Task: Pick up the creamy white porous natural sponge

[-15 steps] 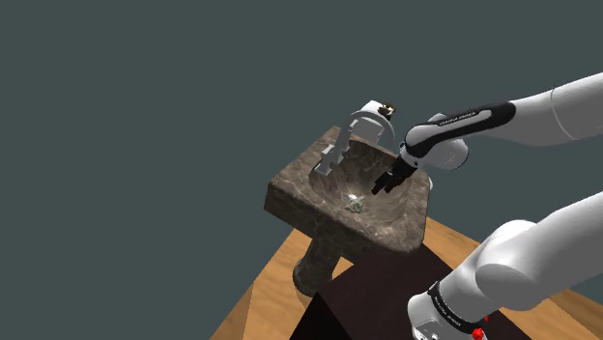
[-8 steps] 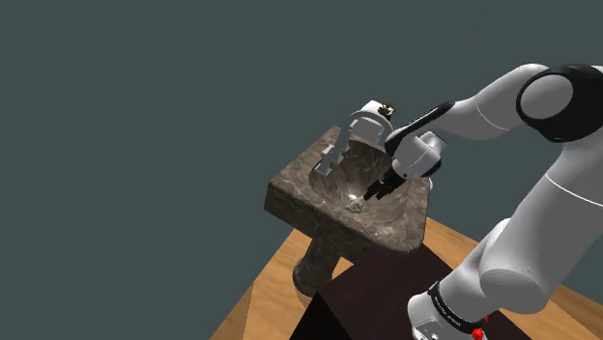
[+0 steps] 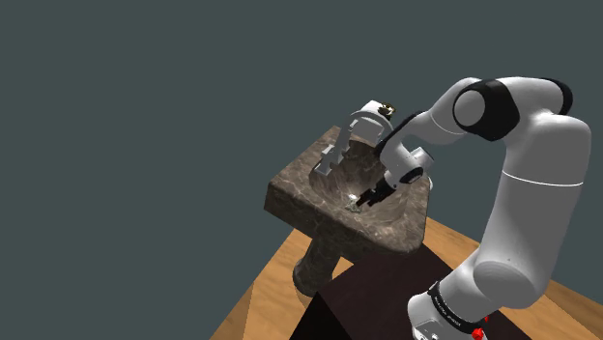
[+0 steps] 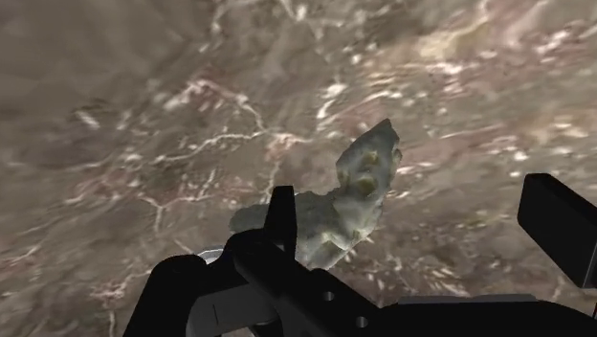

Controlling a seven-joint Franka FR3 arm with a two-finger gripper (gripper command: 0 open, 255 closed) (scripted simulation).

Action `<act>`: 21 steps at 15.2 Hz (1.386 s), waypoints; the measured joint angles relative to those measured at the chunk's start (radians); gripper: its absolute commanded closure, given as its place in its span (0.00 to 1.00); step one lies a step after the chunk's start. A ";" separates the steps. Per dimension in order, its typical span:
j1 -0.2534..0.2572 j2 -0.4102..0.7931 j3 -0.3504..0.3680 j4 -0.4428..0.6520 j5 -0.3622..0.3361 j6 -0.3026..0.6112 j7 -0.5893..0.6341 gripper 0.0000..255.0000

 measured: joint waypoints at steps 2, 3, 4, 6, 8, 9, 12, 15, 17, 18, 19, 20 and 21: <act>-0.015 0.036 0.017 0.018 0.038 0.000 -0.033 0.00; -0.020 0.052 0.025 0.026 0.056 0.001 -0.047 0.00; -0.028 0.074 0.035 0.037 0.076 0.002 -0.065 0.00; -0.033 0.088 0.042 0.044 0.093 0.004 -0.079 1.00; -0.034 0.090 0.044 0.044 0.097 0.004 -0.082 1.00; -0.034 0.090 0.044 0.044 0.097 0.004 -0.082 1.00; -0.034 0.091 0.044 0.044 0.098 0.005 -0.083 1.00; -0.034 0.091 0.044 0.044 0.098 0.005 -0.083 1.00; -0.031 0.084 0.040 0.041 0.089 0.003 -0.076 1.00; -0.027 0.073 0.036 0.036 0.079 0.003 -0.066 1.00; -0.022 0.059 0.029 0.029 0.064 0.002 -0.053 1.00; -0.016 0.045 0.022 0.024 0.047 0.001 -0.037 1.00; -0.012 0.030 0.014 0.017 0.031 -0.001 -0.025 1.00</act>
